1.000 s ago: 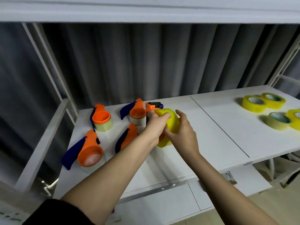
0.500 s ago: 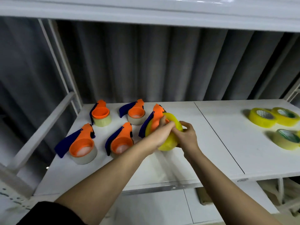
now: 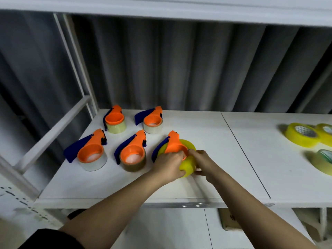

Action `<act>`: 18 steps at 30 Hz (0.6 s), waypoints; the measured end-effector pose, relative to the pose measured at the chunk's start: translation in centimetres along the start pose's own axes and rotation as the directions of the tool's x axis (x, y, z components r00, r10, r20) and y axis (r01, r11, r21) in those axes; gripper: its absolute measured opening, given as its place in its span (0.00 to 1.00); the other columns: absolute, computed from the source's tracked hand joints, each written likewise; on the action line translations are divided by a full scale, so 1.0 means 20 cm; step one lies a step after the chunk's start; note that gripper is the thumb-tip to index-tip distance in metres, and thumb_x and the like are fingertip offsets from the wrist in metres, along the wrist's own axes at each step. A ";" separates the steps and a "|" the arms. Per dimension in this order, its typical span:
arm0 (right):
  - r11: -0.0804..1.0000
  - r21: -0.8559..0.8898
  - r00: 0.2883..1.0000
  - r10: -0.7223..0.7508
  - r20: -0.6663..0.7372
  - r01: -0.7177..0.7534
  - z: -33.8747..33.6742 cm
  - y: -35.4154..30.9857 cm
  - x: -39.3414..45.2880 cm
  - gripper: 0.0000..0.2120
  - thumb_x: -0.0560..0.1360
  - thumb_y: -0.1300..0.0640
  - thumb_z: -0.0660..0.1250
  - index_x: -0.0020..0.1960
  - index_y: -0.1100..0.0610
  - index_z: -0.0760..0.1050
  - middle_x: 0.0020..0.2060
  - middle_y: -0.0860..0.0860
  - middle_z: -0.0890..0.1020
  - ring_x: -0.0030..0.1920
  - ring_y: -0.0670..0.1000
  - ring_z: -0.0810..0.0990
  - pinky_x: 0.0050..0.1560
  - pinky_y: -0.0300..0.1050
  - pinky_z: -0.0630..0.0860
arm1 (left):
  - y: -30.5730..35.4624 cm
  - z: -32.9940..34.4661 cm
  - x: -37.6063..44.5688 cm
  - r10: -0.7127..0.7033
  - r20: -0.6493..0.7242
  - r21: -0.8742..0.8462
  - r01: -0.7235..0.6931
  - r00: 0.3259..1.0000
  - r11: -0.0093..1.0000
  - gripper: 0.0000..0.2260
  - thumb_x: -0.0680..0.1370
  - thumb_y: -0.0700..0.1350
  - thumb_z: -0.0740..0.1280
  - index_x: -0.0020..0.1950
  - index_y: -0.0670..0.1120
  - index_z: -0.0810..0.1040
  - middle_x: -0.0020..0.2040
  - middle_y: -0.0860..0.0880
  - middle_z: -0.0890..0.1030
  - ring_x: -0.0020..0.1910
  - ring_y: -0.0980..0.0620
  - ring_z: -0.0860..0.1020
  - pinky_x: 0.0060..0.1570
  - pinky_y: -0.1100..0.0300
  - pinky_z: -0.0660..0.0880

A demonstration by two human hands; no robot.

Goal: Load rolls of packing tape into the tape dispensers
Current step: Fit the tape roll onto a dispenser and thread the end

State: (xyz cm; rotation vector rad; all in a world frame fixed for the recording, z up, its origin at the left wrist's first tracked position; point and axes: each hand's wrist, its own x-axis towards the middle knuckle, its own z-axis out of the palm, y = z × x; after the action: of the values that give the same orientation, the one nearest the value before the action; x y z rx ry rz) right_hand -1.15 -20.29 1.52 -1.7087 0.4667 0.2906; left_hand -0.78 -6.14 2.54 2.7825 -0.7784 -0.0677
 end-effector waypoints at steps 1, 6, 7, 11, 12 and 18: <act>0.998 -0.066 1.000 0.000 -0.002 0.000 0.00 -0.01 0.00 0.19 0.72 0.44 0.65 0.52 0.59 0.71 0.43 0.54 0.76 0.39 0.51 0.76 0.35 0.41 0.71 | 0.01 0.01 0.00 0.015 -0.002 0.061 -0.015 1.000 0.998 0.19 0.76 0.50 0.67 0.65 0.46 0.69 0.59 0.47 0.78 0.54 0.44 0.77 0.40 0.57 0.69; 0.908 -0.419 0.998 -0.029 -0.055 0.003 -0.01 0.01 0.05 0.27 0.61 0.33 0.60 0.45 0.55 0.73 0.53 0.57 0.75 0.55 0.59 0.76 0.55 0.52 0.74 | 0.01 0.05 0.00 0.024 0.021 0.224 -0.028 1.000 0.974 0.16 0.76 0.49 0.66 0.61 0.45 0.70 0.56 0.45 0.79 0.53 0.41 0.78 0.42 0.55 0.70; 0.882 -0.471 0.998 -0.031 -0.051 0.003 -0.01 0.01 0.05 0.23 0.66 0.34 0.60 0.42 0.55 0.72 0.50 0.57 0.74 0.54 0.59 0.75 0.55 0.51 0.72 | 0.02 0.05 0.00 0.030 0.025 0.240 -0.035 0.999 0.970 0.16 0.76 0.48 0.65 0.61 0.44 0.70 0.55 0.44 0.80 0.53 0.41 0.78 0.43 0.56 0.69; 0.762 -0.647 0.996 -0.059 -0.065 0.003 -0.01 0.04 0.06 0.25 0.77 0.39 0.57 0.63 0.57 0.70 0.59 0.57 0.71 0.60 0.59 0.73 0.55 0.49 0.69 | 0.03 0.08 -0.01 0.078 0.033 0.322 -0.084 0.996 0.943 0.15 0.77 0.46 0.64 0.62 0.43 0.70 0.57 0.44 0.79 0.53 0.42 0.78 0.42 0.57 0.62; 0.742 -0.670 0.995 -0.070 -0.071 0.005 -0.02 0.05 0.07 0.27 0.77 0.38 0.57 0.67 0.57 0.67 0.62 0.56 0.70 0.62 0.59 0.73 0.55 0.49 0.69 | 0.04 0.09 -0.02 0.081 0.034 0.336 -0.088 0.996 0.938 0.15 0.77 0.45 0.64 0.62 0.43 0.70 0.57 0.43 0.78 0.53 0.41 0.77 0.42 0.57 0.61; 0.694 -0.720 0.994 -0.085 -0.062 0.015 -0.05 0.04 0.08 0.27 0.77 0.38 0.58 0.67 0.56 0.65 0.61 0.55 0.72 0.60 0.58 0.74 0.54 0.49 0.69 | 0.05 0.14 -0.03 0.082 0.004 0.320 -0.079 0.997 0.944 0.14 0.76 0.44 0.63 0.61 0.43 0.70 0.56 0.43 0.79 0.51 0.41 0.78 0.46 0.55 0.65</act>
State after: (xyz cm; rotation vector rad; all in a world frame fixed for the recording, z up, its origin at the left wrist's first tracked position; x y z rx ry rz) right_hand -0.14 -21.61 0.37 -2.5203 0.3905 0.3901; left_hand -2.10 -7.35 0.18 3.0446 -0.9783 0.0955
